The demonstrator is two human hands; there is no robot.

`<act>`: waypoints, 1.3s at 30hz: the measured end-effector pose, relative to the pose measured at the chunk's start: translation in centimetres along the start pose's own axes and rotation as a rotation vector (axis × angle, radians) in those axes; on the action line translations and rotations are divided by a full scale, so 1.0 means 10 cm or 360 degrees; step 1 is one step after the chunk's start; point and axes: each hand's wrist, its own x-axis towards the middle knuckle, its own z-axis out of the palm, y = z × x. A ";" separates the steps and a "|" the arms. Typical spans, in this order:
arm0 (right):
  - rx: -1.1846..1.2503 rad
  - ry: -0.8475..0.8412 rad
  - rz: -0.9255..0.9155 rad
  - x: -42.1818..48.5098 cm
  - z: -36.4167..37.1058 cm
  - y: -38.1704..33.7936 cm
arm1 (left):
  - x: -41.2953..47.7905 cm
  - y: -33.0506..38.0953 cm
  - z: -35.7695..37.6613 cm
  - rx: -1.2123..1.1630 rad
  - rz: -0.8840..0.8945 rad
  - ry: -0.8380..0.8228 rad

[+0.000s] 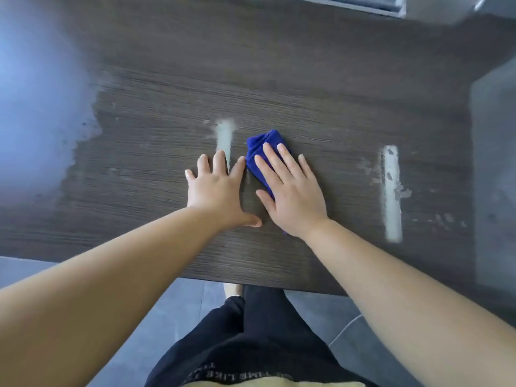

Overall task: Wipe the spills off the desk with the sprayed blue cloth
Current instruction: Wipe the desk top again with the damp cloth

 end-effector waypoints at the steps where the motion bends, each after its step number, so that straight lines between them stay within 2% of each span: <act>1: -0.0014 -0.0042 -0.0200 -0.04 -0.03 0.21 | 0.01 -0.02 -0.04 -0.0034 0.0001 -0.0017; 2: -0.0049 -0.0048 -0.0318 -0.05 -0.05 0.46 | 0.02 -0.04 -0.09 -0.0093 -0.0010 -0.0047; 3: -0.0085 -0.0029 -0.0314 -0.04 -0.07 0.71 | 0.05 -0.06 -0.17 -0.0149 -0.0030 -0.0075; 4: -0.0091 -0.0023 -0.0181 0.03 -0.11 0.95 | 0.11 -0.07 -0.27 -0.0184 -0.0057 -0.0086; 6: 0.0017 -0.0007 0.0372 0.25 -0.19 1.21 | 0.26 -0.11 -0.45 -0.0184 -0.0100 -0.0060; 8: 0.0089 0.0043 0.0937 0.56 -0.23 1.12 | 0.43 -0.16 -0.58 -0.0159 -0.0158 0.0015; 10: 0.0180 0.0042 0.1189 0.80 -0.25 0.80 | 0.58 -0.22 -0.65 -0.0197 -0.0248 0.0063; 11: 0.0201 0.0027 0.1142 0.83 -0.23 0.63 | 0.63 -0.25 -0.66 -0.0224 -0.0293 0.0074; 12: 0.0197 0.0009 0.0965 0.82 -0.20 0.52 | 0.71 -0.28 -0.68 -0.0228 -0.0323 0.0088; 14: 0.0136 -0.0038 0.0354 0.58 -0.18 0.40 | 0.78 -0.33 -0.68 -0.0195 -0.0340 0.0078; 16: 0.0007 -0.0061 -0.0286 0.40 -0.18 0.69 | 0.83 -0.35 -0.69 -0.0213 -0.0340 0.0024; 17: -0.0037 -0.0095 -0.0444 0.42 -0.20 0.93 | 0.86 -0.35 -0.70 -0.0222 -0.0344 -0.0004; 18: -0.0071 -0.0090 -0.0455 0.46 -0.22 1.18 | 0.87 -0.35 -0.70 -0.0221 -0.0352 -0.0031; 19: -0.0089 -0.0050 -0.0334 0.56 -0.22 1.42 | 0.88 -0.34 -0.71 -0.0214 -0.0361 -0.0049; 20: -0.0054 -0.0023 -0.0097 0.69 -0.27 1.61 | 0.88 -0.34 -0.72 -0.0209 -0.0368 -0.0052; 22: 0.0037 0.0002 0.0563 1.04 -0.34 1.78 | 0.89 -0.34 -0.72 -0.0201 -0.0372 -0.0027; 24: 0.0102 0.0044 0.1026 1.43 -0.37 1.62 | 0.89 -0.34 -0.71 -0.0184 -0.0379 -0.0027; 25: 0.0134 0.0046 0.1069 1.58 -0.37 1.45 | 0.89 -0.34 -0.70 -0.0175 -0.0379 -0.0026; 26: 0.0148 0.0037 0.0971 1.69 -0.33 1.26 | 0.91 -0.35 -0.70 -0.0177 -0.0388 -0.0023; 27: 0.0128 0.0044 0.0777 1.72 -0.27 1.06 | 0.92 -0.35 -0.71 -0.0184 -0.0394 -0.0024; 30: 0.0077 0.0060 -0.0058 1.43 -0.14 0.68 | 0.92 -0.33 -0.72 -0.0203 -0.0406 -0.0023; 32: 0.0003 -0.0024 -0.0534 1.25 -0.15 0.85 | 0.93 -0.32 -0.72 -0.0209 -0.0403 -0.0024; 33: -0.0026 -0.0029 -0.0644 1.24 -0.17 1.04 | 0.93 -0.32 -0.73 -0.0211 -0.0404 -0.0030; 34: -0.0050 0.0004 -0.0634 1.27 -0.19 1.24 | 0.93 -0.33 -0.73 -0.0215 -0.0404 -0.0039; 35: -0.0058 0.0046 -0.0501 1.33 -0.23 1.43 | 0.93 -0.33 -0.74 -0.0217 -0.0398 -0.0045; 37: -0.0008 0.0008 0.0030 1.50 -0.30 1.65 | 0.93 -0.33 -0.74 -0.0230 -0.0393 -0.0047; 39: 0.0018 0.0039 0.0616 1.73 -0.33 1.53 | 0.93 -0.34 -0.73 -0.0241 -0.0385 -0.0040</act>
